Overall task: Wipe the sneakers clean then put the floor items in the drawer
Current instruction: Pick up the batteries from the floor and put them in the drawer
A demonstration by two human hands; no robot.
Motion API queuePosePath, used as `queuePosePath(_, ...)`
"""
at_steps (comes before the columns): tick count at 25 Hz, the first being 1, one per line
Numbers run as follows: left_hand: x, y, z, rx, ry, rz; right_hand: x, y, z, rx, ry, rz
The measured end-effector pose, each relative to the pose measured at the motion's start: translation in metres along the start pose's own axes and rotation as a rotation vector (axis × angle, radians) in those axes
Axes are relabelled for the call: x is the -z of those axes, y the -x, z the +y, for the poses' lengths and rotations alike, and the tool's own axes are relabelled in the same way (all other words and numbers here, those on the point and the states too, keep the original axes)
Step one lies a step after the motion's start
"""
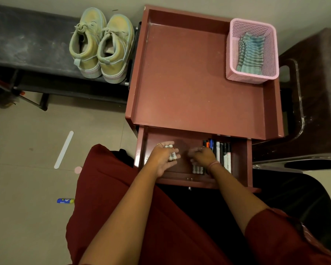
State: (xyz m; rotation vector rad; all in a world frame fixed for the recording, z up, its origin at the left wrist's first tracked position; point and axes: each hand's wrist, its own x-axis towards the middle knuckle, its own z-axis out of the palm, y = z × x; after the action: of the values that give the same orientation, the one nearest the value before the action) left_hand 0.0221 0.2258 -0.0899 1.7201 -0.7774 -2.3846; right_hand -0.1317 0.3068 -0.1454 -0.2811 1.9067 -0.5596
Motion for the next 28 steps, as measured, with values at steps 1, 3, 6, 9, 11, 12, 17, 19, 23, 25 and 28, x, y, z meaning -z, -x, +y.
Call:
queuePosePath(1,-0.002,0.0,-0.001,0.009,-0.023,-0.023,-0.001,0.009,-0.008,-0.048,-0.242,-0.13)
queuePosePath(3,-0.005,0.002,-0.002,0.023,-0.071,-0.062,-0.003,0.018,-0.012,-0.1,-0.448,-0.337)
queuePosePath(6,-0.007,0.004,-0.003,0.03,-0.12,-0.075,-0.009,0.023,-0.011,-0.094,-0.536,-0.426)
queuePosePath(9,-0.005,0.005,-0.002,0.014,-0.119,-0.036,-0.016,0.013,-0.004,-0.075,-0.443,-0.334)
queuePosePath(11,-0.003,0.004,-0.002,-0.002,-0.092,0.017,-0.02,0.006,0.001,-0.025,-0.082,-0.184)
queuePosePath(12,-0.002,0.002,-0.003,-0.011,-0.08,0.042,-0.019,0.001,0.006,0.037,0.183,-0.091)
queuePosePath(17,0.002,-0.003,-0.004,-0.053,-0.078,0.098,-0.017,-0.004,0.017,0.114,0.571,0.145)
queuePosePath(19,0.001,-0.003,-0.005,-0.059,-0.072,0.101,-0.021,-0.008,0.019,0.121,0.675,0.121)
queuePosePath(23,0.001,-0.004,-0.005,-0.07,-0.073,0.141,-0.026,-0.015,0.022,0.154,0.791,0.122)
queuePosePath(25,0.002,-0.003,-0.004,-0.069,-0.063,0.154,-0.025,-0.016,0.024,0.205,0.888,0.131)
queuePosePath(28,0.002,-0.002,-0.004,-0.079,-0.04,0.156,-0.016,-0.018,0.025,0.207,0.844,0.113)
